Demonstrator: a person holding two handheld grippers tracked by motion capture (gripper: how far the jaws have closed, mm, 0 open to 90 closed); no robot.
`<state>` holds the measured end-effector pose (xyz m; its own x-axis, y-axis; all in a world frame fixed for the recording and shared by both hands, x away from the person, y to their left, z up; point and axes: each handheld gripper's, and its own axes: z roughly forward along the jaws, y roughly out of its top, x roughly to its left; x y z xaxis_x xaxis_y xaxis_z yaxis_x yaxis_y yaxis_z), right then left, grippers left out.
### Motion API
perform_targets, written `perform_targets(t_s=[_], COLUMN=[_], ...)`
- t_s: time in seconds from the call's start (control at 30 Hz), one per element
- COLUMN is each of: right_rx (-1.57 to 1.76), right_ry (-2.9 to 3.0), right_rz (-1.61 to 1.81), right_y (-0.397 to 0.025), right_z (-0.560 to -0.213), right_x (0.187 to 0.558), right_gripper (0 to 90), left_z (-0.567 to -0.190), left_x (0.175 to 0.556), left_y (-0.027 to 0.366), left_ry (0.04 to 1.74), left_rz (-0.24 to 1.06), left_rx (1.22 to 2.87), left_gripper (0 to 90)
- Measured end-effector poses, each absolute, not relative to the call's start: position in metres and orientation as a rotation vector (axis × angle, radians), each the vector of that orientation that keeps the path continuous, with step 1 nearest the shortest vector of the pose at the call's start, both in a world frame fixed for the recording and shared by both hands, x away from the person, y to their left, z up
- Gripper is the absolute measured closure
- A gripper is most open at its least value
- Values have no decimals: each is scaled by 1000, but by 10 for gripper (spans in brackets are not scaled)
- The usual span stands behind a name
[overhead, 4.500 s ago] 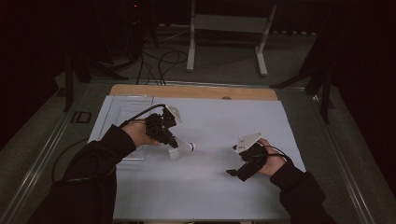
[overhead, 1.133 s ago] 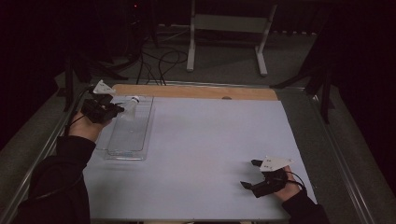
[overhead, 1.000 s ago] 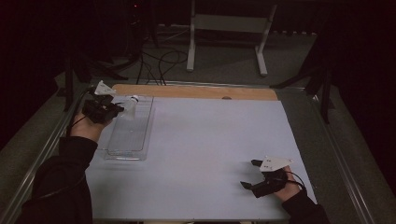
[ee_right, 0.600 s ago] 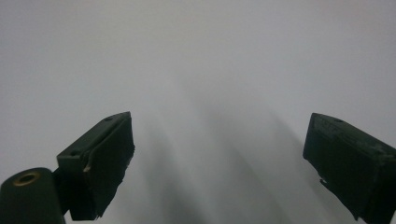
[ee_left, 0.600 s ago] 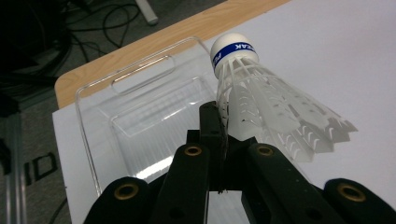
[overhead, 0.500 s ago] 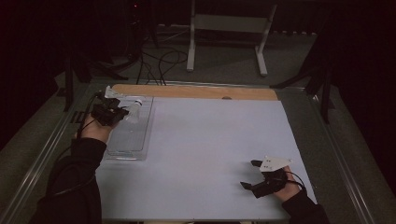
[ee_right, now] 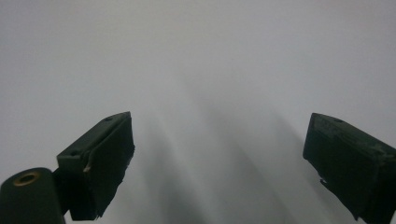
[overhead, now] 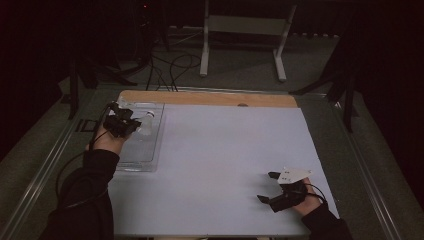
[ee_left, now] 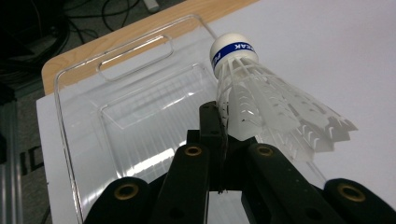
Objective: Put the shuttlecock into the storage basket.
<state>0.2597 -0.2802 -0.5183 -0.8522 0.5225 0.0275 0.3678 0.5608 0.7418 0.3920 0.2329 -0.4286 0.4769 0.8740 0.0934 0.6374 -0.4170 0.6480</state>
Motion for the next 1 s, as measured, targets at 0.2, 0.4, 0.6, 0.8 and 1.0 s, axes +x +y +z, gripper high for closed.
perform_targets(t_s=[0.2, 0.4, 0.6, 0.8, 1.0], right_rx=[749, 750, 752, 752, 750], right_ry=[2599, 2603, 2605, 2606, 2607], right_rz=[1170, 1171, 1170, 1172, 1174], right_y=[-280, -280, -281, -281, -280], right_z=[-518, -518, -519, -519, -519], right_x=[260, 260, 260, 260, 260], right_gripper=[89, 89, 89, 89, 89], left_z=[-440, -448, -453, -460, -466], left_x=[395, 398, 401, 403, 405], left_y=[231, 227, 227, 225, 223], left_ry=[1280, 1299, 1324, 1331, 1348], left_rz=[538, 522, 498, 456, 425], left_rx=[2203, 2240, 2259, 2300, 2326], left_gripper=[900, 900, 900, 900, 900])
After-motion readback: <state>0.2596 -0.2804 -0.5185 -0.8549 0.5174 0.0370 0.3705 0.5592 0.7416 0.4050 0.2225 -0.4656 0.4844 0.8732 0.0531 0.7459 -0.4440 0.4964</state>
